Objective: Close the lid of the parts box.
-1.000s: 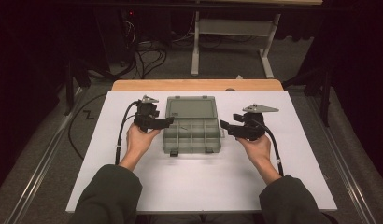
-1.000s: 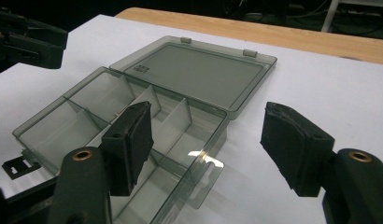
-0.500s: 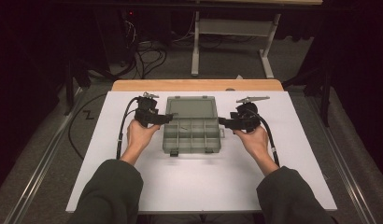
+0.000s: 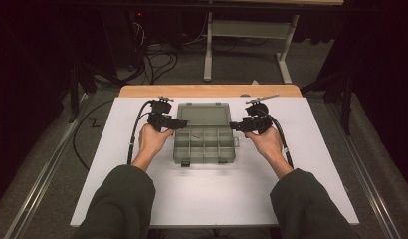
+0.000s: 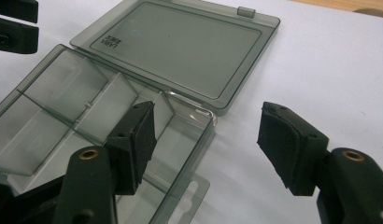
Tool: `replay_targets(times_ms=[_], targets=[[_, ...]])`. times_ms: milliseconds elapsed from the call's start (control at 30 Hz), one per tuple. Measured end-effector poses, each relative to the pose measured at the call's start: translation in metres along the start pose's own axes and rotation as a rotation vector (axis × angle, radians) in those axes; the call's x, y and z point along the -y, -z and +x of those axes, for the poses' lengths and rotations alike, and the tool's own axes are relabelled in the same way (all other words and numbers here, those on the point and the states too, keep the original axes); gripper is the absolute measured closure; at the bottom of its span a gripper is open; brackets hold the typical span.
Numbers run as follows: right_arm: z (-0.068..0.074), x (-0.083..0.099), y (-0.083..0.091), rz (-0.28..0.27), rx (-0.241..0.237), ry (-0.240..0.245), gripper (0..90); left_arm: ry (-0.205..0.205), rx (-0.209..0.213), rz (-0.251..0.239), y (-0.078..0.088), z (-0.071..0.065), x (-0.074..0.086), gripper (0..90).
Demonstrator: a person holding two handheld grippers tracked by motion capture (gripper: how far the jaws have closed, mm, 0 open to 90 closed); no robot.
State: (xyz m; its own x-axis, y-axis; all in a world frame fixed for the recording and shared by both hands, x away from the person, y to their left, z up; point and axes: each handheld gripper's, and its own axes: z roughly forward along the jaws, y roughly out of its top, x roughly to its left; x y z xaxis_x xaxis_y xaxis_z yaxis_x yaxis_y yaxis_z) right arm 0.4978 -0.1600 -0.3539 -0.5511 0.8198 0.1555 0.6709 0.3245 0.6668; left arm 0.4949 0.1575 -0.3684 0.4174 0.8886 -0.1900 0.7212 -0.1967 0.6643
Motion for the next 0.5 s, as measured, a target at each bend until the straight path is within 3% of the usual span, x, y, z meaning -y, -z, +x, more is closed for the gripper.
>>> replay_targets(times_ms=[500], targets=[[-0.004, -0.018, -0.018, 0.105, -0.01, -0.044, 41.7, 0.048, -0.009, 0.071, -0.015, 0.007, -0.006, 30.3]])
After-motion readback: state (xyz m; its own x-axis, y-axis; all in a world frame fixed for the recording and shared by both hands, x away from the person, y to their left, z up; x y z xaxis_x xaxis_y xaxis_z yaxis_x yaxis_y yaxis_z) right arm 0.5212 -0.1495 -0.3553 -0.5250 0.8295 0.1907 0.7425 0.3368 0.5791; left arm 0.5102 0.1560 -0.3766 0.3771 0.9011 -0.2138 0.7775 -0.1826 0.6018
